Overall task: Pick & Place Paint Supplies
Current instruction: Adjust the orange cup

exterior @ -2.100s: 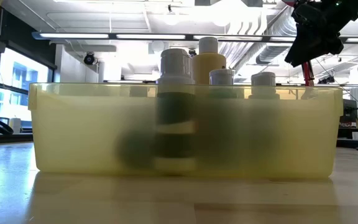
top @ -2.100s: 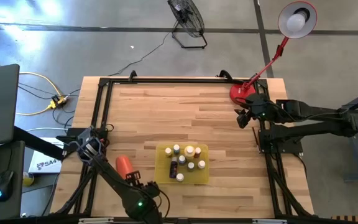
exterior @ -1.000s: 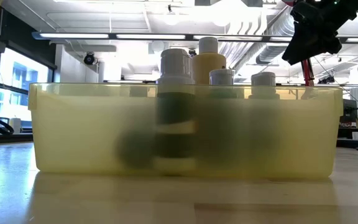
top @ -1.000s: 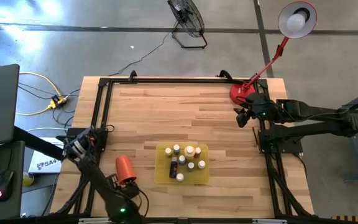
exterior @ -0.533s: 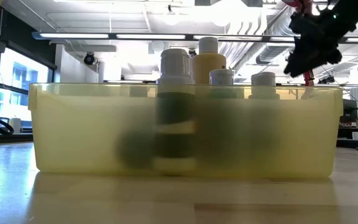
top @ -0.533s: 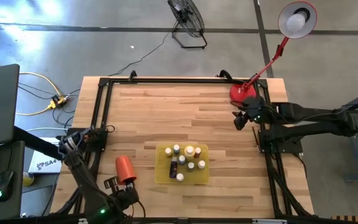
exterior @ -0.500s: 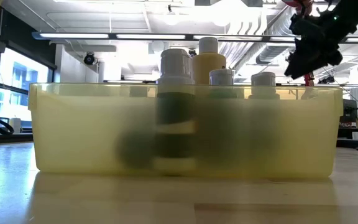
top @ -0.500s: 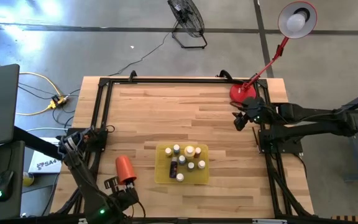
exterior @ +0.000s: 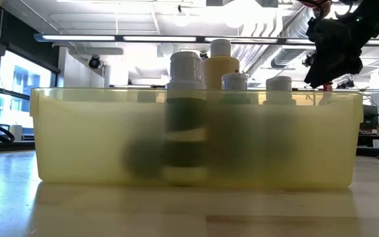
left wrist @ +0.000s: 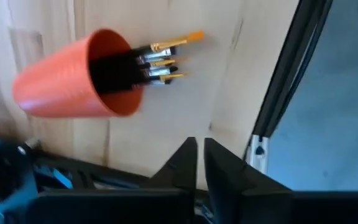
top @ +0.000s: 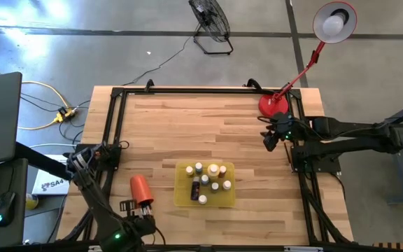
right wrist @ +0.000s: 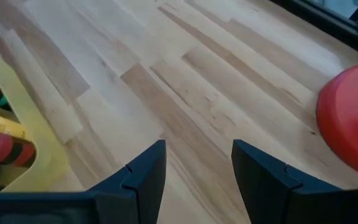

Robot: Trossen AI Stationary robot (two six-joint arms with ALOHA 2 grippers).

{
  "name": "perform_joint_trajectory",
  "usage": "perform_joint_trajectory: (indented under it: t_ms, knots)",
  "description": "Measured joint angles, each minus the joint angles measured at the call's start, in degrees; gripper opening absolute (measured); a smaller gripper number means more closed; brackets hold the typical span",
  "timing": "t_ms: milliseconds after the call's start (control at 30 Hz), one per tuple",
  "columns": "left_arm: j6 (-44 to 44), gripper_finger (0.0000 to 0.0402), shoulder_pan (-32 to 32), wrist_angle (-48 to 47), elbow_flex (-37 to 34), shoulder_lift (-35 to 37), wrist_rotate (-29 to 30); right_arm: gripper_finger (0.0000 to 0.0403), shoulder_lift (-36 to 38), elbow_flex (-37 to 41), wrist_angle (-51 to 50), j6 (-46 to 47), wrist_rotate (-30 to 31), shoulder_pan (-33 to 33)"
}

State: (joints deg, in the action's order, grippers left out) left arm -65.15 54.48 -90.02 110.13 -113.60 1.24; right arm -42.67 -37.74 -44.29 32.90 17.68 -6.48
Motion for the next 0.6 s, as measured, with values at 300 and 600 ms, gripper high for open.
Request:
perform_joint_trajectory:
  t_ms: [300,600]
  knots:
    - [-5.7,0.0147,-4.0,0.0,-0.1,0.0,0.1,0.0174,0.0,0.0,0.0,-0.1,0.4,0.0]
    - [-8.8,0.0162,-4.2,-0.1,-8.0,0.1,4.2,0.0174,0.0,-0.1,0.0,0.3,0.3,0.0]
